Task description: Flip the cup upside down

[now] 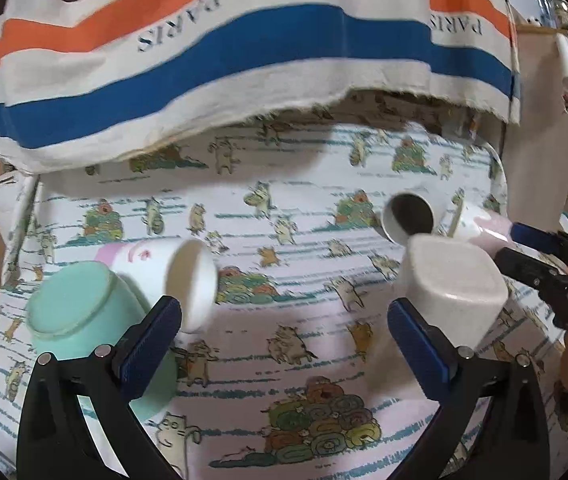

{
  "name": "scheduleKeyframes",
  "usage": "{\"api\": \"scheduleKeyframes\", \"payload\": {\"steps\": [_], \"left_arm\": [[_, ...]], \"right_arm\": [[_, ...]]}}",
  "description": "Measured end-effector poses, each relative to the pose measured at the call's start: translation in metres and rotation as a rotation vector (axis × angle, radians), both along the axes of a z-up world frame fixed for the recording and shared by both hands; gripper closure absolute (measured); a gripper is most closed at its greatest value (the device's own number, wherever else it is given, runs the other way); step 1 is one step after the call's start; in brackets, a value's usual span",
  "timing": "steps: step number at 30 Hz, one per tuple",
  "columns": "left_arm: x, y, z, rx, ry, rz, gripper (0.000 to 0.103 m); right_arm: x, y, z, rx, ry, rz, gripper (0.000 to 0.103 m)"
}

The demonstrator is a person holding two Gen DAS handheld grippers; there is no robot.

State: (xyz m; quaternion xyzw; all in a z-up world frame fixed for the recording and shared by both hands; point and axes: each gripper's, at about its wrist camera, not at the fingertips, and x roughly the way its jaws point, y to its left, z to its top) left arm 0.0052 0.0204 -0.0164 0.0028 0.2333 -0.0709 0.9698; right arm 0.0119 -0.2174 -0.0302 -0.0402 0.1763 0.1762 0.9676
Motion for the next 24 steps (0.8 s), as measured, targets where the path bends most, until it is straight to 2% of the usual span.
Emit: {"api": "scheduleKeyframes", "payload": {"steps": [2, 6, 7, 11, 15, 24], "left_arm": [[-0.004, 0.006, 0.003, -0.011, -0.039, 0.033, 0.001], [-0.012, 0.013, 0.006, -0.048, -0.117, 0.043, 0.001], [-0.013, 0.013, 0.007, -0.049, -0.132, 0.041, 0.001], [-0.019, 0.010, 0.010, -0.049, -0.179, 0.018, 0.000], [-0.023, 0.002, 0.012, -0.022, -0.199, -0.009, 0.000], [-0.022, 0.003, 0.011, -0.014, -0.190, 0.009, 0.000]], "right_arm": [[0.000, -0.010, 0.003, 0.053, -0.006, -0.011, 0.017], [-0.008, -0.021, 0.009, 0.128, -0.060, -0.017, 0.009], [-0.010, -0.023, 0.010, 0.137, -0.075, -0.015, 0.001], [-0.013, -0.020, 0.010, 0.150, -0.086, 0.005, 0.000], [-0.011, -0.013, 0.005, 0.111, -0.077, -0.004, 0.000], [-0.017, -0.004, 0.003, 0.061, -0.108, 0.003, 0.000]]}}
